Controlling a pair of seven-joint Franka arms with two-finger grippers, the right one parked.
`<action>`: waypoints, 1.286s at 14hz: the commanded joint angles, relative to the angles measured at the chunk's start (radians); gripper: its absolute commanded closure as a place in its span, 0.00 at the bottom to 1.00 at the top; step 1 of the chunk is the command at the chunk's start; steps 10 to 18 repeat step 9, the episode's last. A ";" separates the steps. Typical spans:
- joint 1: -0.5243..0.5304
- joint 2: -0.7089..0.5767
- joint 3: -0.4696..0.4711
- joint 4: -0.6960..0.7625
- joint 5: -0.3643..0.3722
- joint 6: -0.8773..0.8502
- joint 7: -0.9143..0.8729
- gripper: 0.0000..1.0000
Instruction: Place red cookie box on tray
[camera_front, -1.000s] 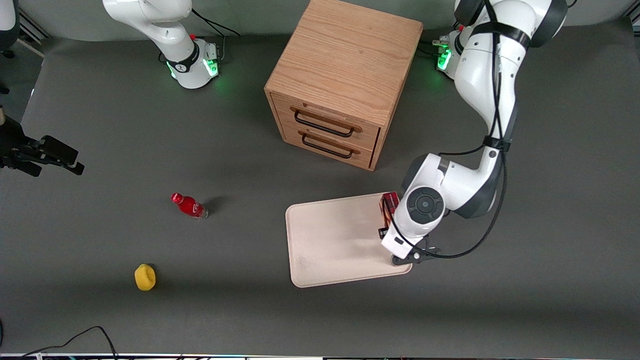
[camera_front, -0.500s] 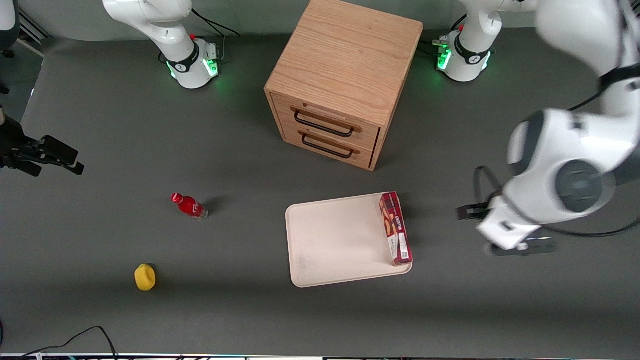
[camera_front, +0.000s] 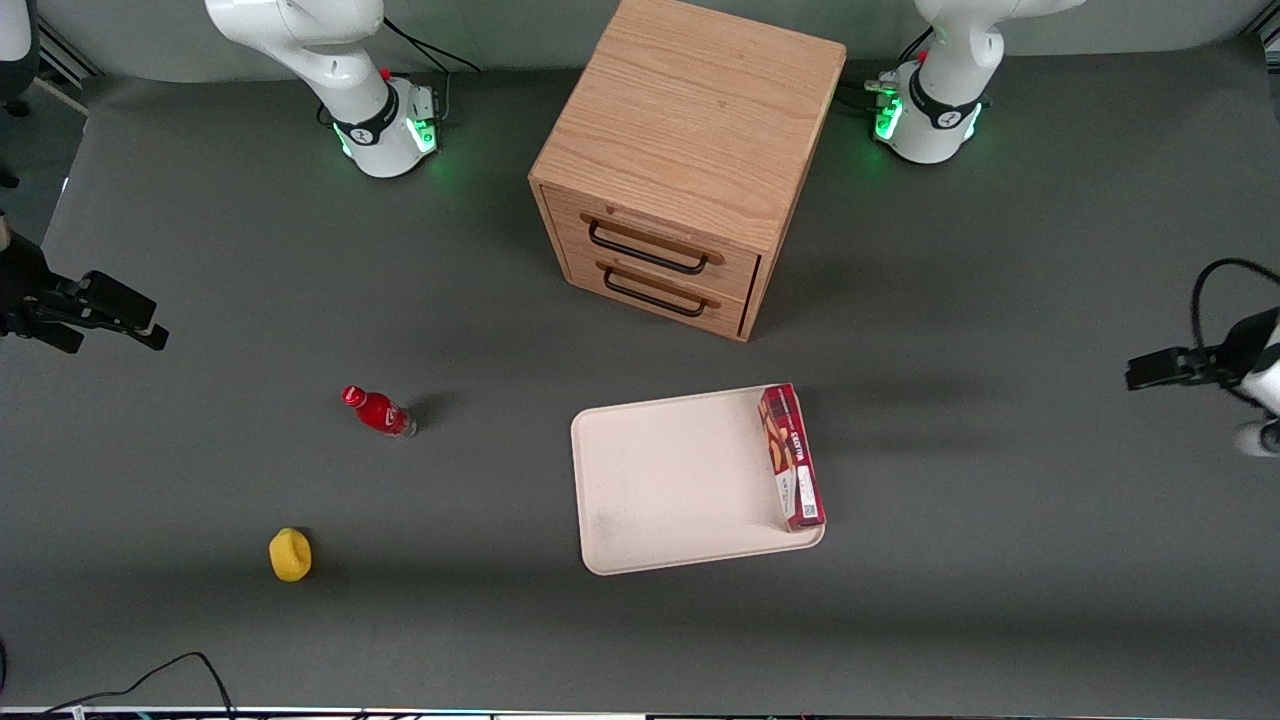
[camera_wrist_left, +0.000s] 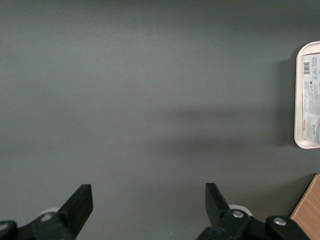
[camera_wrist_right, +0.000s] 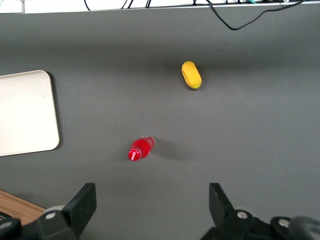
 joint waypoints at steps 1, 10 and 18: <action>-0.003 -0.088 -0.014 -0.070 -0.013 0.021 0.017 0.00; -0.028 -0.075 -0.018 -0.016 -0.016 0.036 0.026 0.00; -0.028 -0.075 -0.018 -0.016 -0.016 0.036 0.026 0.00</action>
